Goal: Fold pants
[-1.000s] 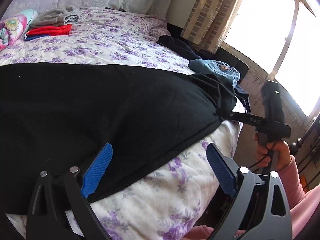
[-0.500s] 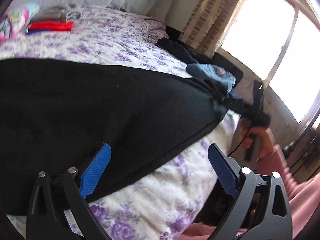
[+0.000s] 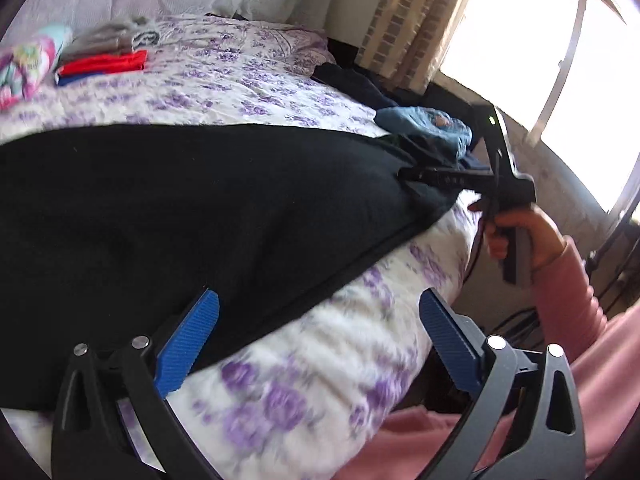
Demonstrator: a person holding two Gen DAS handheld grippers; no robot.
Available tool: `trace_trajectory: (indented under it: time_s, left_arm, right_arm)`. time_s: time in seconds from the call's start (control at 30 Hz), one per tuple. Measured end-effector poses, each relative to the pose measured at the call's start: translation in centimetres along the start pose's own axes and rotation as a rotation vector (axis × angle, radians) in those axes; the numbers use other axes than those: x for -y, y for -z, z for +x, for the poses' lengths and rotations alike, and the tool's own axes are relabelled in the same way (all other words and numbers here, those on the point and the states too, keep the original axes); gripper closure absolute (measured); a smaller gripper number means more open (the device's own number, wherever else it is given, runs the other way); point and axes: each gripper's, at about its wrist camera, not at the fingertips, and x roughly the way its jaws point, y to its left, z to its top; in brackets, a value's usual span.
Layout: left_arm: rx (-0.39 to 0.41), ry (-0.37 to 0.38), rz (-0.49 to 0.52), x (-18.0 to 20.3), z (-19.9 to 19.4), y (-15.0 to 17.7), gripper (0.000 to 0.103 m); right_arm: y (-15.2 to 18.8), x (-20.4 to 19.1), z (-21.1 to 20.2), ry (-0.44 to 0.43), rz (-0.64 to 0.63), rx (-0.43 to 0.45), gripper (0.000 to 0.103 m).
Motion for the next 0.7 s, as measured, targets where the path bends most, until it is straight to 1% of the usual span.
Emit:
trace_trajectory:
  time_s: [0.03,0.07,0.1,0.13,0.17,0.23,0.27,0.33,0.37,0.43,0.47,0.5,0.57,0.63,0.7]
  left_arm:
    - [0.008,-0.004,0.011,-0.2,-0.9,-0.3,0.005]
    - [0.035,-0.015,0.023,-0.7,-2.4,-1.0,0.005]
    - [0.067,-0.036,0.026,-1.5,-3.7,-1.8,0.005]
    - [0.084,-0.06,0.022,-2.2,-4.5,-2.4,0.005]
    - [0.096,-0.104,0.001,-3.7,-5.2,-3.5,0.005]
    - [0.086,-0.163,-0.046,-6.7,-5.8,-4.9,0.005]
    - [0.059,-0.188,-0.085,-8.6,-5.6,-5.7,0.005]
    - [-0.012,-0.221,-0.162,-12.1,-4.9,-6.9,0.005]
    - [-0.054,-0.245,-0.203,-13.9,-4.3,-7.3,0.005]
    - [-0.12,-0.31,-0.263,-16.8,-3.5,-7.5,0.005]
    - [-0.131,-0.313,-0.285,-18.1,-3.3,-7.5,0.005]
    - [-0.133,-0.298,-0.3,-18.9,-3.1,-7.3,0.005]
    - [-0.12,-0.273,-0.29,-19.4,-3.2,-6.9,0.005]
    - [-0.113,-0.277,-0.245,-19.1,-2.9,-6.7,0.004]
    - [-0.116,-0.294,-0.196,-18.8,-2.4,-6.2,0.004]
  right_arm:
    - [-0.7,-1.3,-1.0,-0.017,-0.038,0.042,0.027]
    - [-1.3,-2.4,-1.9,-0.059,-0.075,0.073,0.027]
    - [-2.4,-4.2,-3.0,-0.131,-0.128,0.106,0.026]
    - [-3.4,-5.9,-3.7,-0.201,-0.171,0.131,0.023]
    - [-4.1,-7.3,-4.2,-0.268,-0.207,0.148,0.021]
    - [-6.1,-10.7,-4.8,-0.425,-0.288,0.169,0.019]
    - [-7.3,-12.7,-4.6,-0.497,-0.325,0.16,0.019]
    - [-9.4,-16.4,-3.6,-0.604,-0.377,0.128,0.019]
    - [-10.5,-18.4,-2.7,-0.658,-0.401,0.097,0.019]
    - [-12.1,-21.3,-0.8,-0.731,-0.426,0.031,0.019]
    - [-12.8,-22.7,0.6,-0.765,-0.433,-0.011,0.019]
    - [-13.3,-24.0,1.8,-0.788,-0.441,-0.049,0.019]
    - [-13.7,-25.9,4.1,-0.819,-0.458,-0.121,0.019]
    - [-14.2,-27.2,6.6,-0.83,-0.452,-0.191,0.019]
    - [-14.1,-28.0,8.5,-0.876,-0.442,-0.286,0.019]
